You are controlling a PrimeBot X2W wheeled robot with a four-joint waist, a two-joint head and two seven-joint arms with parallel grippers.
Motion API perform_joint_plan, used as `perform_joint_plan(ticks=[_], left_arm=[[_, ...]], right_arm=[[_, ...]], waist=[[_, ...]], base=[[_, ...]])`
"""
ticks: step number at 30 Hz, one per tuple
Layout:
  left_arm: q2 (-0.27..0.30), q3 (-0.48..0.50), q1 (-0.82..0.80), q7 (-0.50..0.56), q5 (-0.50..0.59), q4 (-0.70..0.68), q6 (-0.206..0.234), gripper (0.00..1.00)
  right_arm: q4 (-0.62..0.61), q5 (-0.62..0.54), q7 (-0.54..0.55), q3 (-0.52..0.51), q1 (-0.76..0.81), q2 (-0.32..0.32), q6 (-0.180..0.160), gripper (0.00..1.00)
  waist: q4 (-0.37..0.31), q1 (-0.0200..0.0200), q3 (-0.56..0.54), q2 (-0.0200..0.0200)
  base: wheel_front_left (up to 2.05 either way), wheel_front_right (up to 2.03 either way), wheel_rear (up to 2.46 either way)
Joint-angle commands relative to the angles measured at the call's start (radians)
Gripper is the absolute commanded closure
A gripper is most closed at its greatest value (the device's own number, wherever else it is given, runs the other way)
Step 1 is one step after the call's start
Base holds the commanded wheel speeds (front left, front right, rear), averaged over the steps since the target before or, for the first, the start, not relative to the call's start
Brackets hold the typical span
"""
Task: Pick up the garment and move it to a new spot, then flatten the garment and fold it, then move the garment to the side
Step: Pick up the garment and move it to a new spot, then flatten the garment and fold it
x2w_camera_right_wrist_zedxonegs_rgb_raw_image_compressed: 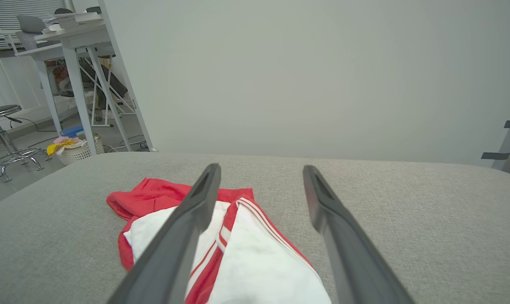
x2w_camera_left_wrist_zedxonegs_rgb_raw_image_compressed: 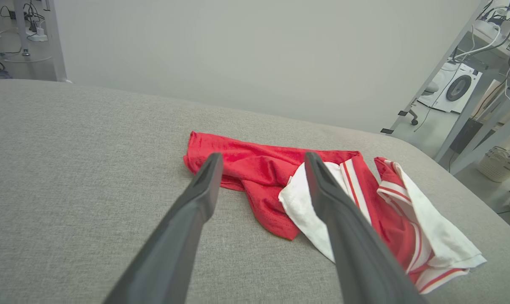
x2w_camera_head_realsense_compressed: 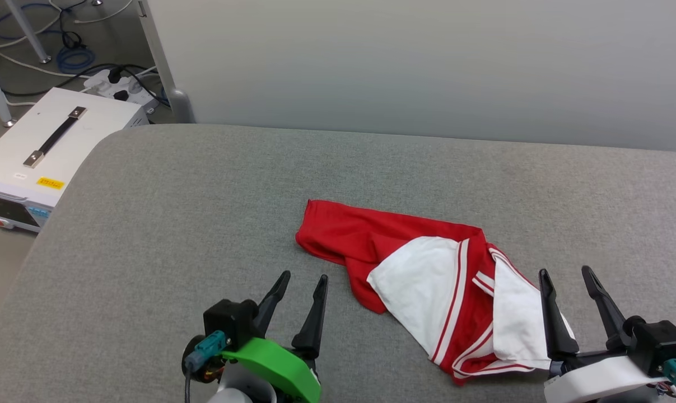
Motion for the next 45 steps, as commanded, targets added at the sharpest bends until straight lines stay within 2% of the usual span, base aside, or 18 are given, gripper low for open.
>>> perform_joint_plan(ticks=[1, 6, 11, 15, 20, 24, 28, 34, 41, 42, 43, 45], left_arm=[[-0.013, 0.015, 0.017, -0.006, 0.019, -0.006, -0.011, 0.0], [-0.042, 0.037, 0.021, -0.006, 0.057, 0.007, -0.04, 0.0], [-0.053, -0.013, -0.019, 0.025, 0.08, 0.033, -0.08, 0.0], [-0.06, -0.108, -0.075, 0.181, 0.09, 0.057, -0.113, 0.0], [-0.082, -0.194, -0.152, 0.412, 0.058, 0.082, -0.132, 0.0], [-0.096, -0.233, -0.223, 0.565, 0.045, 0.106, -0.13, 0.0], [-0.109, -0.251, -0.278, 0.649, 0.042, 0.138, -0.107, 0.0], [-0.121, -0.261, -0.337, 0.659, 0.056, 0.216, -0.069, 0.0], [-0.128, -0.298, -0.354, 0.659, 0.044, 0.327, -0.076, 0.0], [-0.128, -0.309, -0.352, 0.67, 0.039, 0.345, -0.082, 0.59], [-0.129, -0.316, -0.349, 0.677, 0.033, 0.356, -0.088, 1.0], [-0.129, -0.326, -0.344, 0.683, 0.02, 0.372, -0.098, 1.0]], right_arm=[[-0.005, 0.004, -0.005, 0.002, 0.015, -0.003, -0.001, 0.0], [-0.004, 0.002, -0.005, 0.012, 0.011, -0.004, -0.001, 0.0], [-0.002, 0.001, -0.005, 0.016, 0.004, -0.01, -0.001, 0.0], [-0.001, -0.001, -0.005, 0.024, -0.006, -0.013, -0.001, 0.0], [0.002, -0.003, -0.005, 0.034, -0.024, -0.015, -0.001, 0.0], [0.004, -0.008, -0.005, 0.048, -0.043, -0.015, -0.001, 0.0], [0.008, -0.01, -0.005, 0.057, -0.061, -0.015, -0.001, 0.0], [0.01, -0.014, -0.005, 0.069, -0.083, -0.013, -0.001, 0.0], [0.015, -0.016, -0.005, 0.068, -0.095, -0.011, -0.001, 0.0], [0.016, -0.016, -0.005, 0.067, -0.095, -0.011, -0.001, 0.0], [0.017, -0.017, -0.005, 0.066, -0.094, -0.011, -0.001, 0.0], [0.019, -0.018, -0.005, 0.061, -0.093, -0.011, -0.001, 0.0]], waist=[[-0.002, 0.0, 0.003, 0.0], [-0.008, 0.0, 0.013, 0.0], [-0.019, 0.0, 0.03, 0.0], [-0.035, 0.0, 0.052, 0.0], [-0.061, 0.0, 0.09, 0.0], [-0.091, 0.0, 0.13, 0.0], [-0.122, 0.0, 0.166, 0.0], [-0.159, 0.0, 0.209, 0.0], [-0.172, 0.0, 0.225, 0.0], [-0.17, 0.0, 0.224, 0.0], [-0.168, 0.0, 0.222, 0.0], [-0.16, 0.0, 0.215, 0.0]], base=[[0.0, 0.0, 0.0], [0.0, 0.0, 0.0], [0.0, 0.0, 0.0], [0.0, 0.0, 0.0], [0.0, 0.0, 0.0], [0.0, 0.0, 0.0], [0.0, 0.0, 0.0], [0.0, 0.0, 0.0], [0.0, 0.0, 0.0], [0.0, 0.0, 0.0], [0.0, 0.0, 0.0], [0.0, 0.0, 0.0]])
